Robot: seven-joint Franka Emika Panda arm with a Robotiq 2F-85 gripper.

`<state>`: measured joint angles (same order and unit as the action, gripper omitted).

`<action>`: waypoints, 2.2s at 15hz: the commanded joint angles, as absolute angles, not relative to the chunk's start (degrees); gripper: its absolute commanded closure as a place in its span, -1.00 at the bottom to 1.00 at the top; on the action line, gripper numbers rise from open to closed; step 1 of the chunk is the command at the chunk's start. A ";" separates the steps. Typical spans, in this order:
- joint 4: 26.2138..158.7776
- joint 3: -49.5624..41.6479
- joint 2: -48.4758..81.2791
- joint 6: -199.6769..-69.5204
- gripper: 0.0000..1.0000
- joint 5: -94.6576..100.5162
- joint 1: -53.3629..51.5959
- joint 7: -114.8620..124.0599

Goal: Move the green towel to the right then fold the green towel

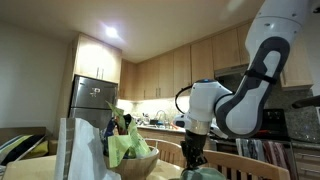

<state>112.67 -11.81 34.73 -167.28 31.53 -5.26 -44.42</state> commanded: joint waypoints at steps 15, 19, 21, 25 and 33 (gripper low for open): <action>111.21 -5.16 38.89 -163.27 0.95 32.09 0.14 -44.56; 111.21 -5.16 38.88 -163.27 0.95 32.09 0.14 -44.56; 111.21 -5.16 38.88 -163.27 0.95 32.09 0.14 -44.56; 111.21 -5.16 38.88 -163.27 0.95 32.09 0.14 -44.56; 107.97 -6.64 40.29 -166.34 0.99 32.05 -1.62 -39.91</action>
